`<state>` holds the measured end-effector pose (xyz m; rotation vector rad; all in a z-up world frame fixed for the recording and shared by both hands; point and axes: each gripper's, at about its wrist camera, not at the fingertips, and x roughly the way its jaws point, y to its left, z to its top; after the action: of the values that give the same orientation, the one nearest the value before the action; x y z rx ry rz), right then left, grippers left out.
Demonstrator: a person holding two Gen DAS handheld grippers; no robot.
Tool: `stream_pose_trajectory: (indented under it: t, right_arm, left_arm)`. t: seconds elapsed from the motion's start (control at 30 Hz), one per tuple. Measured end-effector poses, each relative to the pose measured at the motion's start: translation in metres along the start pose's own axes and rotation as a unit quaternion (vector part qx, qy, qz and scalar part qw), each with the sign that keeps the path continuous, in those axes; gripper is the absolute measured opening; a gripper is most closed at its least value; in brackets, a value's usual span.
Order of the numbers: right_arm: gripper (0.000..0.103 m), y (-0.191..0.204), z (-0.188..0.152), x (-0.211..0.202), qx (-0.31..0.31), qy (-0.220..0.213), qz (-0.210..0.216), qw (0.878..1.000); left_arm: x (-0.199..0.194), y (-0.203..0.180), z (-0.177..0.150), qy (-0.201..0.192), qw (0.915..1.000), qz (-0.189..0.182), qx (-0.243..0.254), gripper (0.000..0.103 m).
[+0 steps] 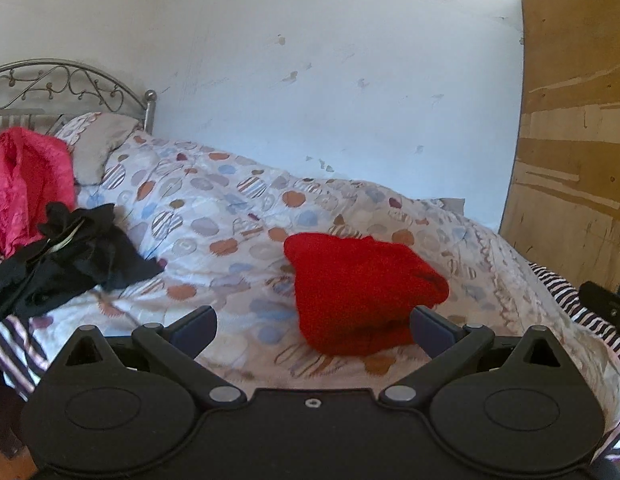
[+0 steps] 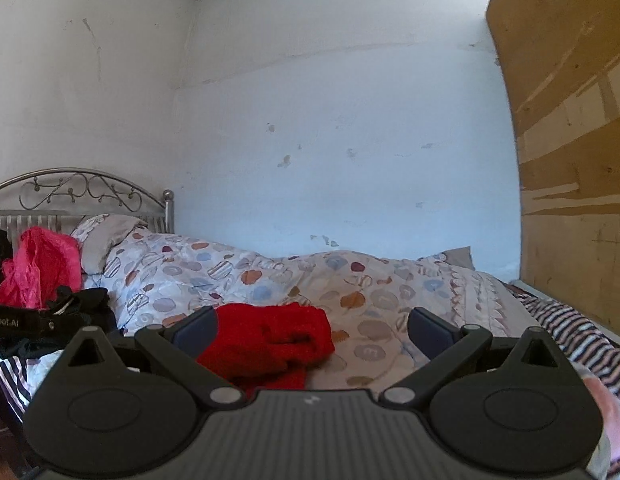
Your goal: Fold small clothes
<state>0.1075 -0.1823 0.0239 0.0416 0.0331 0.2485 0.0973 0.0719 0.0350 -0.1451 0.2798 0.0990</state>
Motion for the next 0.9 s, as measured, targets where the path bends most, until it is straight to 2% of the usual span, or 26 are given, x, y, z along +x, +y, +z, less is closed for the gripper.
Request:
stream_pose_trajectory:
  t: [0.17,0.57,0.9]
  right_arm:
    - [0.103,0.006,-0.014,-0.010,-0.001,-0.001,-0.012,1.000]
    - [0.103,0.009,-0.045,-0.007,-0.003,0.031,-0.025,0.999]
    - [0.103,0.006,-0.054,0.000,0.001,0.049,-0.026,0.998]
  left_arm:
    - [-0.004,0.005,-0.020,0.011,0.9999,0.006,0.008,0.102]
    - [0.001,0.010,-0.050,0.026,0.9992,0.021,0.021,0.102]
    - [0.006,0.008,-0.057,0.033,0.9988,0.027,0.025,0.102]
